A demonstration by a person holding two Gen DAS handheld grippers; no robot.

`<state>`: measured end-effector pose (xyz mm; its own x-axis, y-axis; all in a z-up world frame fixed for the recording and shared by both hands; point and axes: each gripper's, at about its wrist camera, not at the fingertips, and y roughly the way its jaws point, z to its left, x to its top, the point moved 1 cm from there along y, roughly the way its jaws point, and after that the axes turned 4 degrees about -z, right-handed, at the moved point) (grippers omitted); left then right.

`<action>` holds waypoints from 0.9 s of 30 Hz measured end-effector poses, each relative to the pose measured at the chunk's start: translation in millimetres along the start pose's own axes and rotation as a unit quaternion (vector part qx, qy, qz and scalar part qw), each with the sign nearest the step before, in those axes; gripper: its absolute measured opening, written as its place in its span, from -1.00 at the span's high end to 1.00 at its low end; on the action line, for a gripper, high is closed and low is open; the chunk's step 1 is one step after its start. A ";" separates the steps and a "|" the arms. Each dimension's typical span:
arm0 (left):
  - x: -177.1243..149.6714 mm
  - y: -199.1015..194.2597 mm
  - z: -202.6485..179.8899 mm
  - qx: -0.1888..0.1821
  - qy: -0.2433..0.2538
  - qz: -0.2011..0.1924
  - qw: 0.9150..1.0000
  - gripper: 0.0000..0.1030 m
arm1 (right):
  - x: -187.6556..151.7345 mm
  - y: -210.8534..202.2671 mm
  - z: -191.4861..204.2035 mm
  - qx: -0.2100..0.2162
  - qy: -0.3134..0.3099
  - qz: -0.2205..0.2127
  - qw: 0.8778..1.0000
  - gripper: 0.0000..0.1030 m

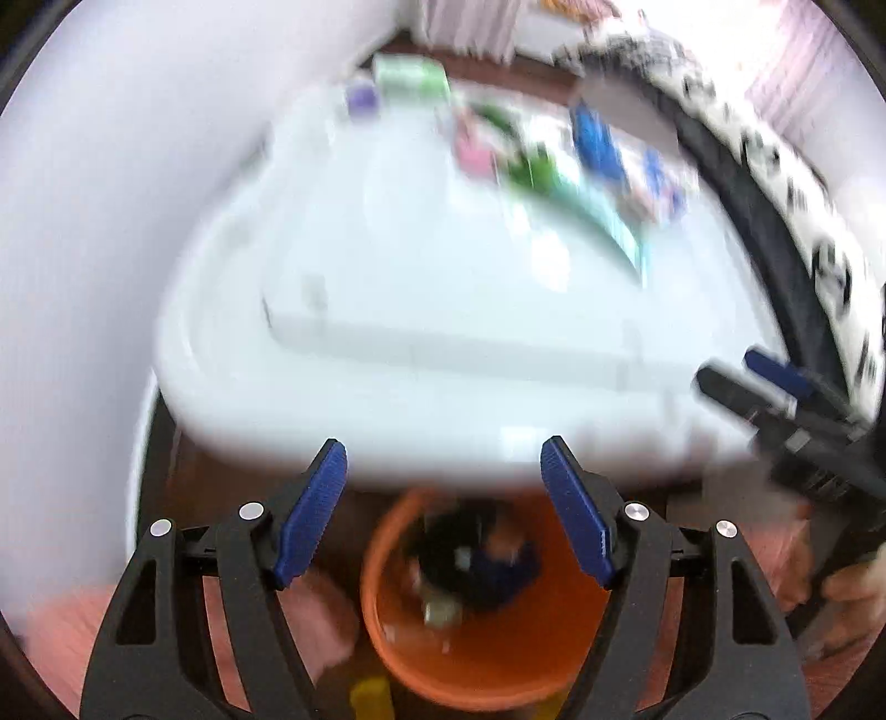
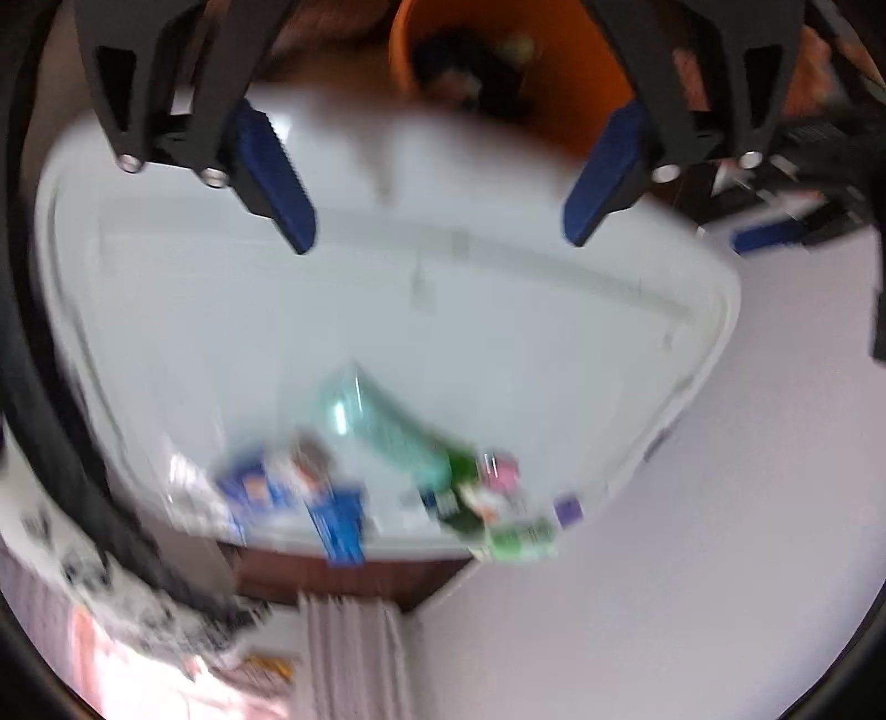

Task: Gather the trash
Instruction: 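Grasp the teal tube with right tool while left grasps the clear vial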

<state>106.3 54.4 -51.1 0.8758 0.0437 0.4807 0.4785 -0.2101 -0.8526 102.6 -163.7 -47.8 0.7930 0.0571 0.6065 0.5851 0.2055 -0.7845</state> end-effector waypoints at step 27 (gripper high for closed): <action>192.3 139.5 10.8 0.017 -0.102 0.015 0.995 -0.64 | 77.0 48.3 -48.2 0.047 0.009 0.016 0.999 0.56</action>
<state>342.2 44.0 -79.8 0.8830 0.2353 0.4062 0.4505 -0.1814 -0.8741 200.0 -196.5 -45.2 0.8150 0.0473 0.5776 0.5412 0.2941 -0.7877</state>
